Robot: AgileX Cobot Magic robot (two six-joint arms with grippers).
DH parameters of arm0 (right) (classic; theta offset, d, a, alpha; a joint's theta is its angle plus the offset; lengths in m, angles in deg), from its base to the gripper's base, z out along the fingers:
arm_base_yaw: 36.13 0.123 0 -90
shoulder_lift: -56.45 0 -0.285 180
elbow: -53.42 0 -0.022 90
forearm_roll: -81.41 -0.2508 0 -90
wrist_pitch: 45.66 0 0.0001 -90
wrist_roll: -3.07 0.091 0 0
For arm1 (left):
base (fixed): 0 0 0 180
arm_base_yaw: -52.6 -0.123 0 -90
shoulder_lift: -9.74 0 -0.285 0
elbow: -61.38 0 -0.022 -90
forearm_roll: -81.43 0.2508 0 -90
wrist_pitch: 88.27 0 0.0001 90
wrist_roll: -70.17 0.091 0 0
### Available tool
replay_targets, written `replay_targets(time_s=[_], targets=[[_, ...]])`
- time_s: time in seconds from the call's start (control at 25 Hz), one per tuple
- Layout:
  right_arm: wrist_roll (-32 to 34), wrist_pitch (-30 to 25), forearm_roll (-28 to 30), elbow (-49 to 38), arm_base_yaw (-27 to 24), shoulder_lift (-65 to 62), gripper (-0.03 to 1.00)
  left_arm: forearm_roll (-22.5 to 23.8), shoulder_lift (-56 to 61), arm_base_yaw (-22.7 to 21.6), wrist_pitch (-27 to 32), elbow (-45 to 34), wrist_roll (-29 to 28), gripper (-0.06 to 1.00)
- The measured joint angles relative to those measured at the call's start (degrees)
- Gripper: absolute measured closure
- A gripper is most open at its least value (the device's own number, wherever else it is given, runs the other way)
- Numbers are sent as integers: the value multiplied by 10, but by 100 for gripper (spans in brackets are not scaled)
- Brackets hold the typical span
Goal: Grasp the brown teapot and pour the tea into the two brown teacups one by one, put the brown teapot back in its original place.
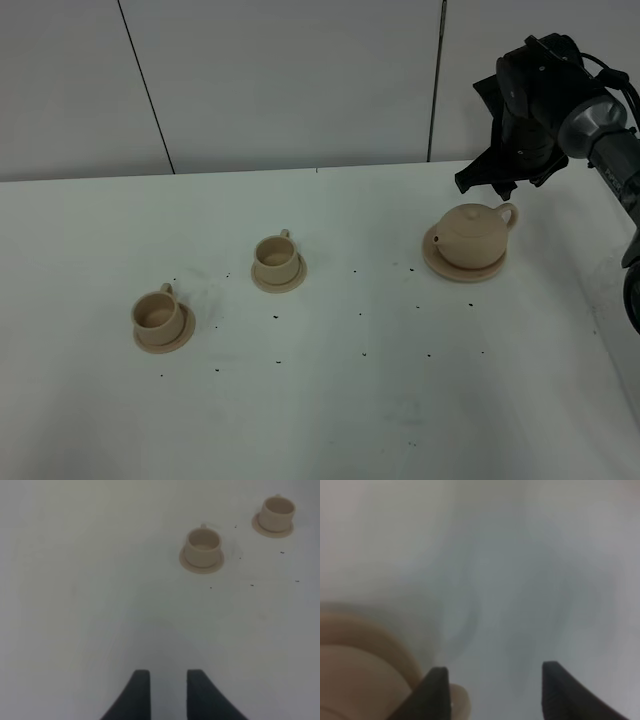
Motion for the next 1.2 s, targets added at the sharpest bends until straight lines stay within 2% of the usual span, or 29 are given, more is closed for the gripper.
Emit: replay_targets(time_s=[1.2], targets=[[0,0,-16,0,0,0,56,0,0,0,0,0,0,70]])
